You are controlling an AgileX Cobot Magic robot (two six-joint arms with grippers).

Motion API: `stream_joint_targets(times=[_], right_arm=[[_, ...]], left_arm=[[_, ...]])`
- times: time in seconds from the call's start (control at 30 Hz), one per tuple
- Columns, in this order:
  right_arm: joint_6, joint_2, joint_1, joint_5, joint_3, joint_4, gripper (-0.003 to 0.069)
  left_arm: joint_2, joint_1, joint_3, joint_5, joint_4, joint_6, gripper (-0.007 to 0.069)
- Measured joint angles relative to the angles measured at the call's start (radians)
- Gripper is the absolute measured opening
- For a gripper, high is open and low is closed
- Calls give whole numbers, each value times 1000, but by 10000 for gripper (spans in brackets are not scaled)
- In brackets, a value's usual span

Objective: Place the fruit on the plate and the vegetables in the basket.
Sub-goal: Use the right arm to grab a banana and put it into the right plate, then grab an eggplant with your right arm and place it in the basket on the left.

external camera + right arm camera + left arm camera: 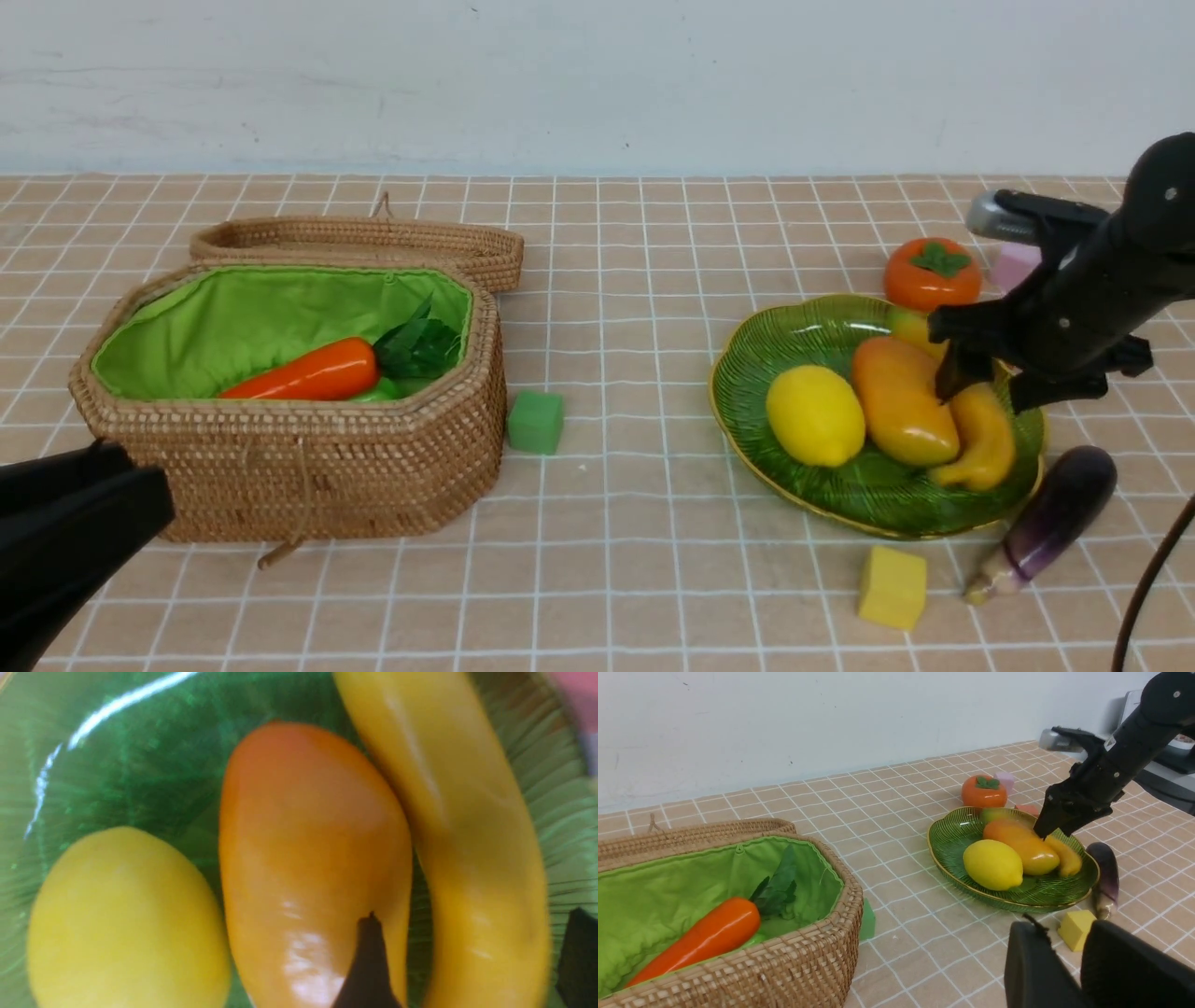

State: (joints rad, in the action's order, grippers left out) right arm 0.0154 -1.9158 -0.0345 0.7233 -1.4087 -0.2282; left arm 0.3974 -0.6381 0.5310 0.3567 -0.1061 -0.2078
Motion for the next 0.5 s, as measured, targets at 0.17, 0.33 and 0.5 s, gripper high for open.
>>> stream_joint_targets(times=[0.17,0.33,0.5], right_arm=[[-5,9,-3,32,0,0,536],[-94,115,-5,149,-1,34,537],[-296,197,26,212,80,160,537]], left_arm=[[0,0,0,0,0,0,165],[0,0,0,0,0,0,165],[0,0,0,0,0,0,165]])
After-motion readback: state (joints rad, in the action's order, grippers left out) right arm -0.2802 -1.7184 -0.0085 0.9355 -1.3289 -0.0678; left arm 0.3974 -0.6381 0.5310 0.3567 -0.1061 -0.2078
